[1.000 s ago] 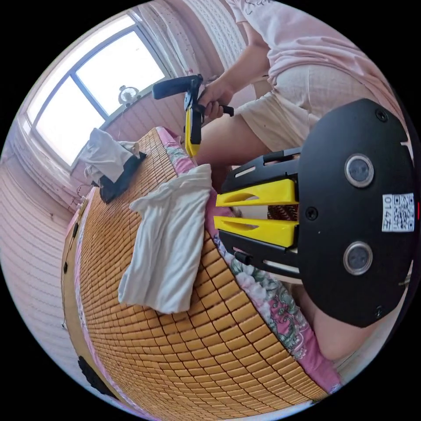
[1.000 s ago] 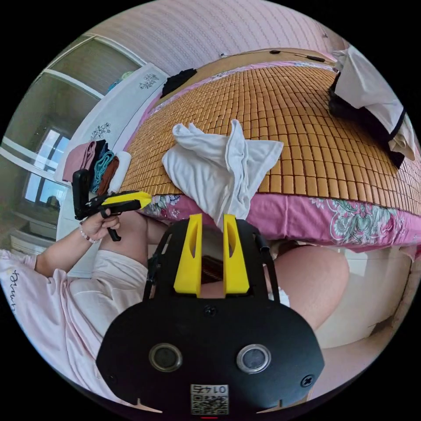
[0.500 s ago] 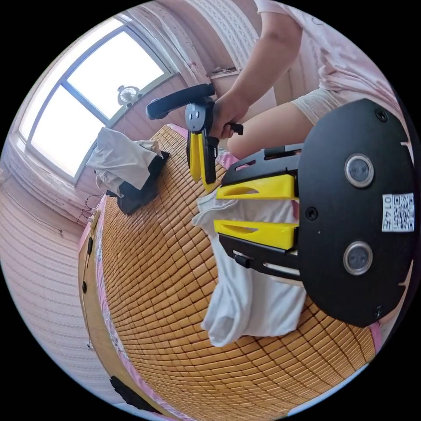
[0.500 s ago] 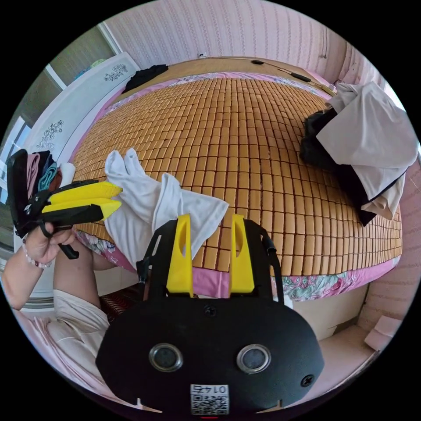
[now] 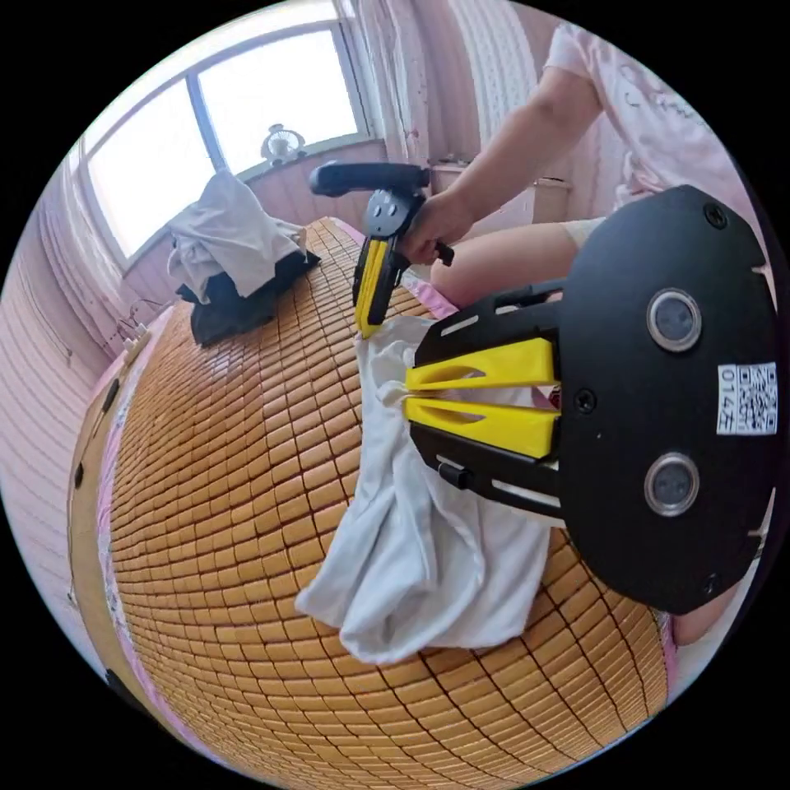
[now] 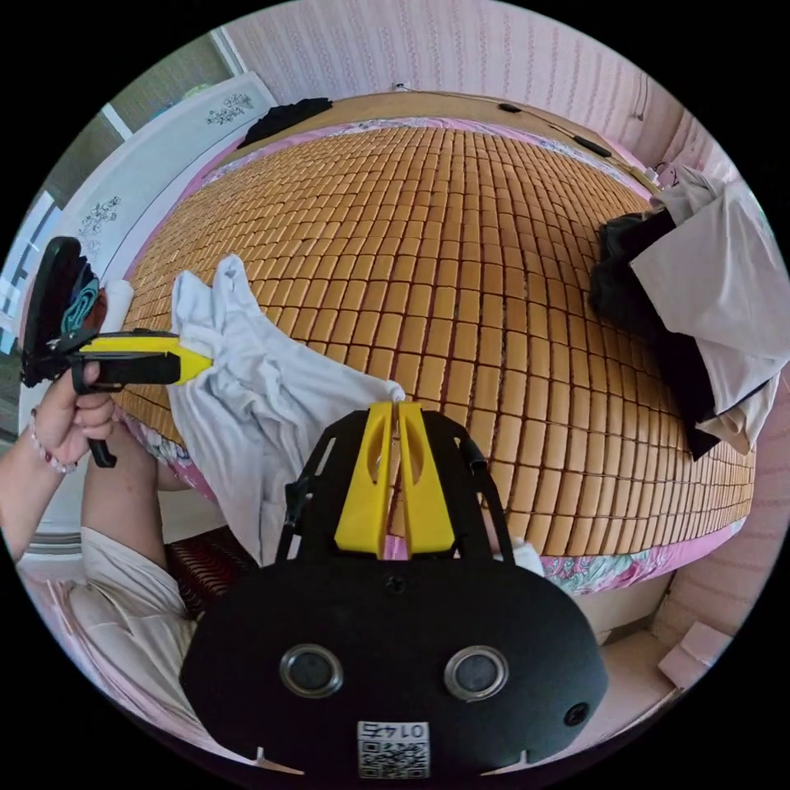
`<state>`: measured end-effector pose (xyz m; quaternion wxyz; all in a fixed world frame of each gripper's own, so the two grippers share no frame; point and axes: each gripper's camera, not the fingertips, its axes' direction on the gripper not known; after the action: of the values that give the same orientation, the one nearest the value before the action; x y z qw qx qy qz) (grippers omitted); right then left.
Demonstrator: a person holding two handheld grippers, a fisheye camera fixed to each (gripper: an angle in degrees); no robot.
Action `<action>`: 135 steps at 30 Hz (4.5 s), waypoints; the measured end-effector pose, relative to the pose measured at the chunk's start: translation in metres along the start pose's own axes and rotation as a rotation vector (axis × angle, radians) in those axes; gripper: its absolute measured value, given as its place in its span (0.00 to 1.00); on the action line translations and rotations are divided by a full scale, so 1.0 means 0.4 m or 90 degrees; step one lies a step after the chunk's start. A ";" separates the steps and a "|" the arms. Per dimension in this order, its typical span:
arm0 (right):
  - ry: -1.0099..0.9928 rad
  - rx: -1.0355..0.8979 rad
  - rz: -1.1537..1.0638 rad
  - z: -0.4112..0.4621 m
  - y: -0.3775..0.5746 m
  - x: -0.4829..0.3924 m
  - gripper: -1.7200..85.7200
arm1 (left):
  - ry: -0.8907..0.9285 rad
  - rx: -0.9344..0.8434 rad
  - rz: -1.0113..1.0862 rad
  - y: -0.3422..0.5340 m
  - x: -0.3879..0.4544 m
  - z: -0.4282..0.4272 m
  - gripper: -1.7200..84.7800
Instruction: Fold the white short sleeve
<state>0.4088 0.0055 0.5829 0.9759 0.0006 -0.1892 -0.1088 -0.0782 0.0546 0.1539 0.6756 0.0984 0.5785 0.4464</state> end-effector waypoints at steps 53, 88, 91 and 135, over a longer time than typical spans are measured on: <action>-0.178 0.572 -0.113 -1.120 0.633 -0.061 0.02 | -0.130 0.660 0.153 1.098 0.419 -1.337 0.01; -0.202 0.154 0.145 -0.309 0.350 0.092 0.02 | -0.183 0.165 -0.127 0.741 -0.200 -0.666 0.01; -0.158 0.098 0.127 -0.283 0.327 0.069 0.02 | -0.185 0.113 -0.125 0.726 -0.228 -0.621 0.01; 0.211 0.029 -0.102 0.007 -0.896 -0.144 0.01 | -0.300 0.179 -0.057 -0.388 -0.694 -0.586 0.06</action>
<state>0.2794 -0.3319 0.5492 0.9816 0.0560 -0.0277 -0.1803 -0.1872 -0.3245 0.1725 0.7902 0.2666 0.4654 0.2965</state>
